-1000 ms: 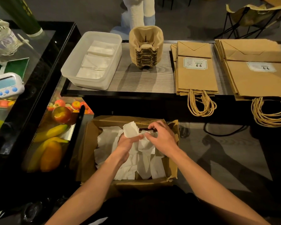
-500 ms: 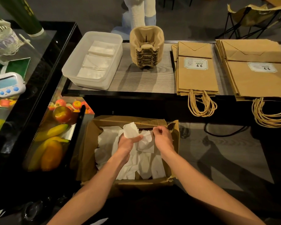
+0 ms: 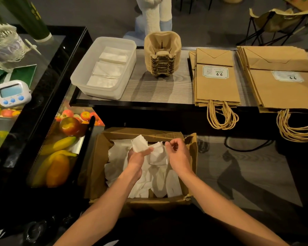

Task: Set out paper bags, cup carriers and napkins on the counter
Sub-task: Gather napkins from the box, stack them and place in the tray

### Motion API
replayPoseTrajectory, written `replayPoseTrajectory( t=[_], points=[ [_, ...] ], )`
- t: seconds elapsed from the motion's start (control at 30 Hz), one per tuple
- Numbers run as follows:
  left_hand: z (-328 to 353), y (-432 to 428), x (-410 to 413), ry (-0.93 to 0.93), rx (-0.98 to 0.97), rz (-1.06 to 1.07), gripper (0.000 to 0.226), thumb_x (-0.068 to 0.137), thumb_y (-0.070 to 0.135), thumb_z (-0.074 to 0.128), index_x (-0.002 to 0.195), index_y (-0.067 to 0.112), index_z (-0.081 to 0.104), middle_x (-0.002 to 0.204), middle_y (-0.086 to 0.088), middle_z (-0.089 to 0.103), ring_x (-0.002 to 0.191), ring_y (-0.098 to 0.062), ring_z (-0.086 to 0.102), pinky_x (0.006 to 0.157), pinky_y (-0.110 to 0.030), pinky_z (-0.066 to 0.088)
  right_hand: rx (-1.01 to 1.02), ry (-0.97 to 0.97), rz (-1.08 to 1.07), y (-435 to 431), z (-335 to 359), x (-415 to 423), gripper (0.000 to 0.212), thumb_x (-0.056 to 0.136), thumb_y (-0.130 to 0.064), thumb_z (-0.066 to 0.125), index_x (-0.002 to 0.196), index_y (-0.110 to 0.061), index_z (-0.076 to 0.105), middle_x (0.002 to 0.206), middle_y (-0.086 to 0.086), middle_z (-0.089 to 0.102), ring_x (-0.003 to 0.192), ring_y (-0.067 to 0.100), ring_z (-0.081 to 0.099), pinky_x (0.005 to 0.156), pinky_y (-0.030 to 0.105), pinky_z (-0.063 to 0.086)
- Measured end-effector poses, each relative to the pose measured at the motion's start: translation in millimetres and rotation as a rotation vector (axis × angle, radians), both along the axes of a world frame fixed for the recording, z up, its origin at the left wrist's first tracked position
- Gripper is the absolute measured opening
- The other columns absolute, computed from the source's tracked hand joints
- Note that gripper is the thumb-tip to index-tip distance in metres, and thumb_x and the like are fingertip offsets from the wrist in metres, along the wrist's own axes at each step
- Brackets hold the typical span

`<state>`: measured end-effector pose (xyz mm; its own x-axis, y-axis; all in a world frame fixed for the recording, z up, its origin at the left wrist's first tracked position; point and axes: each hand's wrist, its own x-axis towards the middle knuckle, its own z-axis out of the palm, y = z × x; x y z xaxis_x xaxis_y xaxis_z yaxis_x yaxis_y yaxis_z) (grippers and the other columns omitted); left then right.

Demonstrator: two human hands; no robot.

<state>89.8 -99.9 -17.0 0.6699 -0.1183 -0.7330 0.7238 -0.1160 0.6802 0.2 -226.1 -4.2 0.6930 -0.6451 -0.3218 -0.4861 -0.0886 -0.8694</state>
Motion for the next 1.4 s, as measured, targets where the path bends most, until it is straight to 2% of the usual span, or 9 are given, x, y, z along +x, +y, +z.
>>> replayPoseTrajectory(
  t=[0.17,0.33,0.53,0.63,0.8,0.97,1.17,1.33,1.4],
  points=[
    [-4.9,-1.4,-2.7,-0.018,-0.006,0.029,0.062,0.08,0.019,0.086,0.133,0.016,0.053,0.115,-0.004,0.066,0.107,-0.024,0.061,0.094,-0.04,0.047,0.089,0.228,0.244,15.7,-3.7,2.1,0.042,0.09,-0.062,0.063,0.117,-0.03,0.059,0.105,-0.009,0.063,0.094,0.009,0.061,0.072,0.027,0.05],
    [-0.8,0.4,1.0,-0.003,0.009,0.056,0.06,0.081,0.018,0.085,0.131,0.019,0.052,0.116,-0.006,0.064,0.095,-0.022,0.059,0.087,-0.038,0.041,0.2,0.266,0.233,7.8,-10.4,4.2,0.016,0.099,-0.031,0.064,0.112,-0.021,0.066,0.104,0.0,0.067,0.093,0.016,0.062,0.071,0.026,0.048],
    [-5.5,2.3,-0.3,0.039,0.052,0.038,0.074,0.078,0.022,0.088,0.138,0.017,0.045,0.12,-0.006,0.06,0.111,-0.029,0.054,0.1,-0.044,0.043,0.19,0.269,0.223,-2.8,-9.4,-0.7,0.019,0.102,-0.036,0.055,0.113,-0.025,0.065,0.108,0.001,0.063,0.093,0.015,0.06,0.076,0.031,0.047],
    [-5.3,-0.8,-4.2,0.058,0.032,0.033,0.067,0.078,0.022,0.088,0.132,0.017,0.048,0.111,-0.007,0.065,0.103,-0.028,0.06,0.094,-0.042,0.048,0.215,0.268,0.275,6.5,-8.5,-0.5,0.046,0.09,-0.061,0.062,0.125,-0.032,0.055,0.117,-0.005,0.06,0.104,0.015,0.059,0.078,0.032,0.05],
    [-1.1,-0.4,3.0,0.097,0.037,0.085,0.069,0.078,0.025,0.088,0.134,0.014,0.049,0.12,-0.011,0.064,0.095,-0.028,0.061,0.066,-0.035,0.047,0.142,0.311,0.268,5.9,-12.3,0.3,0.036,0.098,-0.029,0.066,0.133,-0.024,0.057,0.126,-0.003,0.062,0.106,0.014,0.06,0.083,0.029,0.052],
    [-6.2,7.3,4.5,0.111,0.041,0.135,0.076,0.071,0.025,0.092,0.135,0.013,0.053,0.127,-0.013,0.063,0.118,-0.036,0.058,0.106,-0.056,0.047,0.186,0.293,0.316,-7.8,-14.5,-6.4,0.021,0.098,-0.026,0.065,0.119,-0.022,0.066,0.116,-0.001,0.065,0.1,0.014,0.061,0.088,0.033,0.052],
    [-1.1,8.1,-3.5,0.129,-0.088,0.088,0.051,0.081,0.026,0.086,0.124,0.016,0.062,0.113,-0.014,0.074,0.103,-0.036,0.071,0.092,-0.055,0.059,0.572,0.208,0.162,-4.1,-25.2,-3.6,0.043,0.093,-0.033,0.072,0.132,-0.024,0.057,0.129,0.0,0.063,0.117,0.02,0.06,0.104,0.044,0.051],
    [-19.7,11.2,-2.9,0.151,-0.114,0.059,0.094,0.049,0.061,0.096,0.129,0.025,0.063,0.122,-0.009,0.073,0.111,-0.034,0.069,0.101,-0.056,0.054,0.539,0.086,-0.021,2.2,-28.7,-0.1,0.045,0.089,-0.012,0.077,0.127,-0.025,0.056,0.126,0.0,0.063,0.114,0.021,0.062,0.093,0.038,0.057],
    [-6.4,13.5,-5.0,0.163,-0.16,0.05,0.07,0.068,0.052,0.091,0.125,0.021,0.064,0.115,-0.011,0.076,0.109,-0.035,0.071,0.101,-0.056,0.054,0.585,0.035,-0.035,-0.7,-26.0,-1.9,0.057,0.087,-0.009,0.077,0.134,-0.028,0.051,0.128,-0.004,0.059,0.118,0.021,0.058,0.093,0.037,0.057]
  ],
)
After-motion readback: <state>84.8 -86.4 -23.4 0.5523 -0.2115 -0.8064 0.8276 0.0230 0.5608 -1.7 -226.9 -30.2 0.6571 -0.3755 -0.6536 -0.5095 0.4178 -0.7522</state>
